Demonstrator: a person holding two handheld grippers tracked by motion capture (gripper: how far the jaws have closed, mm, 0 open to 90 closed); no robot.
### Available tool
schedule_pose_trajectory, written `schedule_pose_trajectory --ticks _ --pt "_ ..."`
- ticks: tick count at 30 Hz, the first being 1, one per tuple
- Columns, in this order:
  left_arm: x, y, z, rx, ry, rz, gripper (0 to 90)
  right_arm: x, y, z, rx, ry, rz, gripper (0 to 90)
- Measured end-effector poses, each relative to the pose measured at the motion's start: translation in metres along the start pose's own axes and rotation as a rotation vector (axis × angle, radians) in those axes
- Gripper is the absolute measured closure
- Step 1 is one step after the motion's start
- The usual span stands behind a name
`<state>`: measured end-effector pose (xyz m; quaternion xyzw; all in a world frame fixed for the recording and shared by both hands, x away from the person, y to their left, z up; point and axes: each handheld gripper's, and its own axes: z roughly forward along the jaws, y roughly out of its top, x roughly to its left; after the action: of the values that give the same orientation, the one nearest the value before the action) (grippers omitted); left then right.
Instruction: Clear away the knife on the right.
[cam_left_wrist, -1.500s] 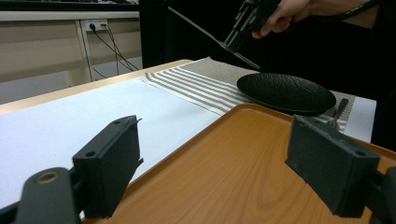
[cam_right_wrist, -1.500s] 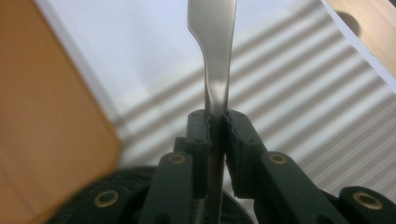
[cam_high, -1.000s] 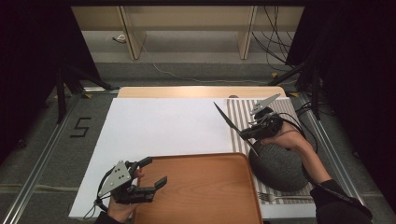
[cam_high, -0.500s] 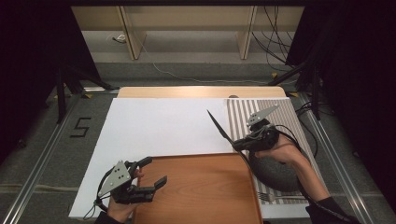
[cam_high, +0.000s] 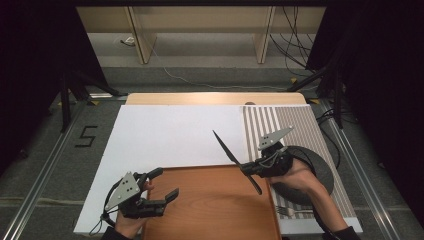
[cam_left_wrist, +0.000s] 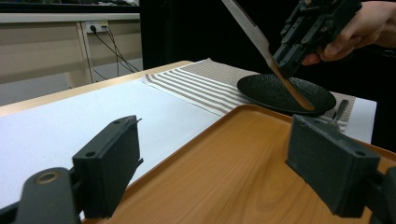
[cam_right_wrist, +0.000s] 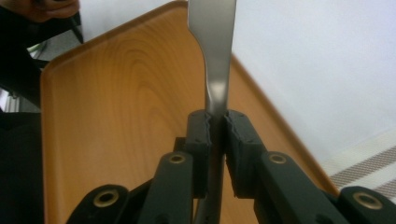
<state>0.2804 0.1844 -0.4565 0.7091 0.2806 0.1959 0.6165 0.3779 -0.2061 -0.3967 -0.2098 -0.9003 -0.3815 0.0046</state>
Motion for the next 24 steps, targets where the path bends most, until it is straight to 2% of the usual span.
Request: schedule_pose_trajectory --ticks 16,24 --pt "0.000 0.000 -0.001 -0.010 0.008 0.000 17.1 0.022 -0.008 0.010 0.035 0.007 -0.005 80.8" --pt "0.000 0.000 -0.001 -0.011 0.009 0.001 17.2 0.027 -0.017 0.018 0.057 0.036 0.014 80.8"
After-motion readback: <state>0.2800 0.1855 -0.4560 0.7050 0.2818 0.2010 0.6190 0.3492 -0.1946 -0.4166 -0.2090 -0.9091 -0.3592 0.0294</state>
